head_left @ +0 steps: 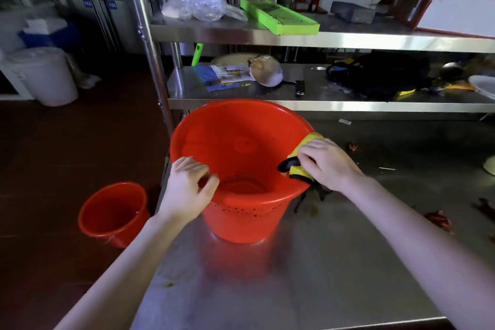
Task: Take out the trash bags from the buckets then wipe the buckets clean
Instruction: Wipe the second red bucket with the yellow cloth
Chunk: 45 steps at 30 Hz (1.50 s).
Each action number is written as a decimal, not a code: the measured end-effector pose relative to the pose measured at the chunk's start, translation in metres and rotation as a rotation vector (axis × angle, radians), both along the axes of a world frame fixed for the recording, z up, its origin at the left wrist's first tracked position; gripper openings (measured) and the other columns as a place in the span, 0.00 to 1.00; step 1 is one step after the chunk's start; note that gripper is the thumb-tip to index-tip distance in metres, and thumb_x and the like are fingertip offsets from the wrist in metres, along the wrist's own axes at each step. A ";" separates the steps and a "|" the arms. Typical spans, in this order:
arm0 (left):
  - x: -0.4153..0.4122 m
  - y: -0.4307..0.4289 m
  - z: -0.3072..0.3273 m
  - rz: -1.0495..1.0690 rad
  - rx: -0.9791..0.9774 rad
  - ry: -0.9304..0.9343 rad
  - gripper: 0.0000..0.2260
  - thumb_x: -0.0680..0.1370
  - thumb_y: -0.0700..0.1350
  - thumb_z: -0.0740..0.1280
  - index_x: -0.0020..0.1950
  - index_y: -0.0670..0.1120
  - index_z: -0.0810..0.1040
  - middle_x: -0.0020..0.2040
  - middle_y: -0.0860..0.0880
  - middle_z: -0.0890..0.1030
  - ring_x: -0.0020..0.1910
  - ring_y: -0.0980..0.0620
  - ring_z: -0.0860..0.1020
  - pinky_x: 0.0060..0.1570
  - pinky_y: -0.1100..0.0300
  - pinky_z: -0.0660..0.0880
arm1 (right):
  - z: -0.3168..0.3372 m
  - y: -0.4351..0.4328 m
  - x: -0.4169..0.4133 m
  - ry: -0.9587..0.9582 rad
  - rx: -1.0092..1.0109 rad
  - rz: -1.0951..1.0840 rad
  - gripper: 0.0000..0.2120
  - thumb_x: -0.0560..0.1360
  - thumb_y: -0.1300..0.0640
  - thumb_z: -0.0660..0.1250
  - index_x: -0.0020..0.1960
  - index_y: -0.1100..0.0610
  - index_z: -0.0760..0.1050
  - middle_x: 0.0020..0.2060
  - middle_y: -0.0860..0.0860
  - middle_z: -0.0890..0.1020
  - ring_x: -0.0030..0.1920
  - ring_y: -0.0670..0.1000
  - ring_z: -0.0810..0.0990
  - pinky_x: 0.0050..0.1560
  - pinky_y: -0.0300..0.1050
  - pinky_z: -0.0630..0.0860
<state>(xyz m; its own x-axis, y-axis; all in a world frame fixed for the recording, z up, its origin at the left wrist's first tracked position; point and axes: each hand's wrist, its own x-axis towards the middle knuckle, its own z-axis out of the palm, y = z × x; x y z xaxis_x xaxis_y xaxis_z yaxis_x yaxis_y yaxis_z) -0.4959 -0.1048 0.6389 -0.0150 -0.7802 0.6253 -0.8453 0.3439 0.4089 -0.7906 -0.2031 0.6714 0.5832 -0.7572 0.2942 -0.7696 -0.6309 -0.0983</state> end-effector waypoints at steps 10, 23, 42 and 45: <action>-0.072 0.012 -0.014 0.294 0.021 -0.148 0.17 0.78 0.47 0.60 0.29 0.47 0.72 0.29 0.52 0.73 0.37 0.45 0.73 0.52 0.47 0.67 | -0.023 0.063 0.081 -0.376 -0.249 -0.401 0.15 0.74 0.56 0.59 0.29 0.56 0.71 0.26 0.53 0.75 0.31 0.58 0.74 0.41 0.52 0.73; -0.019 -0.020 -0.011 0.079 0.092 0.077 0.15 0.69 0.48 0.57 0.24 0.45 0.64 0.24 0.50 0.68 0.34 0.48 0.69 0.54 0.55 0.62 | -0.009 0.031 0.009 -0.186 -0.099 -0.005 0.14 0.77 0.55 0.59 0.38 0.59 0.76 0.33 0.52 0.78 0.37 0.56 0.77 0.42 0.51 0.73; -0.009 -0.012 -0.010 0.065 0.092 0.042 0.15 0.69 0.47 0.56 0.23 0.43 0.62 0.23 0.50 0.64 0.32 0.49 0.66 0.50 0.53 0.64 | -0.009 0.079 0.068 -0.129 -0.111 -0.086 0.17 0.75 0.48 0.56 0.32 0.54 0.74 0.27 0.50 0.78 0.30 0.57 0.78 0.34 0.45 0.70; -0.005 -0.015 -0.009 0.034 0.116 0.051 0.16 0.69 0.47 0.56 0.24 0.41 0.65 0.23 0.49 0.65 0.33 0.49 0.67 0.53 0.54 0.65 | 0.003 0.031 0.007 -0.022 0.054 -0.108 0.17 0.78 0.49 0.55 0.39 0.54 0.79 0.36 0.50 0.81 0.44 0.56 0.78 0.49 0.47 0.72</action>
<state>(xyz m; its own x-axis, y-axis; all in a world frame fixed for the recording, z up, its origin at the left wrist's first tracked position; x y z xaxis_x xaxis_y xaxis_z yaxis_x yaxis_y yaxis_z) -0.5010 -0.1199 0.6301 0.0423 -0.8469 0.5301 -0.8326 0.2634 0.4873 -0.7835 -0.1723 0.6746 0.4912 -0.8305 0.2627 -0.8301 -0.5377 -0.1477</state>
